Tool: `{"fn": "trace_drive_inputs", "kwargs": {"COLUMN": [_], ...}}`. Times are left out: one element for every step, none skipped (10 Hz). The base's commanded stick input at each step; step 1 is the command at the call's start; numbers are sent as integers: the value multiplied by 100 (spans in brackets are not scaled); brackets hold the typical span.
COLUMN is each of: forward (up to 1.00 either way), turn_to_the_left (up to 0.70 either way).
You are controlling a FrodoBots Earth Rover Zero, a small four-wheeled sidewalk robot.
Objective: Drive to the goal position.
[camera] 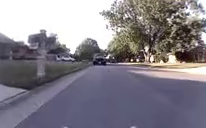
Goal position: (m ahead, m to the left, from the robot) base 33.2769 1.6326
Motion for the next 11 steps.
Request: {"fn": "trace_drive_inputs", "kwargs": {"forward": [100, 100, 100, 100, 100, 100, 100, 100, 100, 100, 100], "turn_to_the_left": [0, 0, 0, 0, 0, 0, 0, 0, 0, 0, 0]}}
